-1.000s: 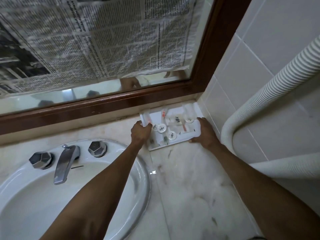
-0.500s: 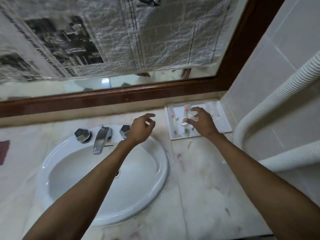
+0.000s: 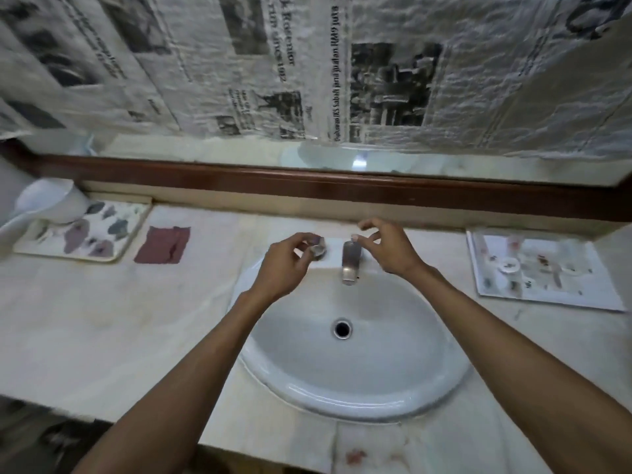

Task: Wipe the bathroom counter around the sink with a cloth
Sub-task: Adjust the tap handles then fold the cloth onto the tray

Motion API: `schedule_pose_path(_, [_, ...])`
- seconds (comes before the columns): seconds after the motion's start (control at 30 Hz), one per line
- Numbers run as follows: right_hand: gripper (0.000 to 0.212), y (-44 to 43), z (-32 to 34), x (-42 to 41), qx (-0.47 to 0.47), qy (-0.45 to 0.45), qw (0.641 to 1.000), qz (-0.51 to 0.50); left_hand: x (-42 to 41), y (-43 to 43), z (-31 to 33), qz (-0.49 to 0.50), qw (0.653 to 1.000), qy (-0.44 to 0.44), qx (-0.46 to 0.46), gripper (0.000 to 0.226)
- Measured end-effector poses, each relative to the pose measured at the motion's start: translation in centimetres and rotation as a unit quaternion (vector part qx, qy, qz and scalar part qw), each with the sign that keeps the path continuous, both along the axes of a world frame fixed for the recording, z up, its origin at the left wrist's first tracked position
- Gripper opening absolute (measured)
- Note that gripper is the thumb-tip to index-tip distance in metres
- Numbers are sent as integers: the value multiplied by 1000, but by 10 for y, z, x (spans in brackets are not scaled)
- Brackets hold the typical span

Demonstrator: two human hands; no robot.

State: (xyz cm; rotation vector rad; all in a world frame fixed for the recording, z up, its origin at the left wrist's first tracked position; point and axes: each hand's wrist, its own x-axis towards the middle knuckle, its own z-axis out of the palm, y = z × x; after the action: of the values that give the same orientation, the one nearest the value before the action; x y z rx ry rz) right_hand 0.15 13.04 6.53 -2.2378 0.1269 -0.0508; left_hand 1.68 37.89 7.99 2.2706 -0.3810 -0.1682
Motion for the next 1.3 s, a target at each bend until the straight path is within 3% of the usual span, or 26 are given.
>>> schedule_pose_path(0.13, [26,92,-6,18,13,-6,1000,27,9,93,-9,40,999,19,1,29])
schedule_pose_path(0.3, [29,183,-17,38,19,3,998,67,24,179,-23,109,993,38,12,28])
schedule_pose_path(0.6, [29,280,-52,98,4,37,989,143,82,289,-69,266,961,56,55,26])
schedule_pose_path(0.87, [27,324,-95,172,-6,91,989,117,186,340,-99,297,942,103,118,39])
schedule_pose_path(1.1, [35,345,-133,215,-82,45,986,136,231,341,-122,301,923,117,208,51])
schedule_pose_path(1.3, [43,372,-143,229,-168,38,976,132,236,359,-135,308,938,94,130,32])
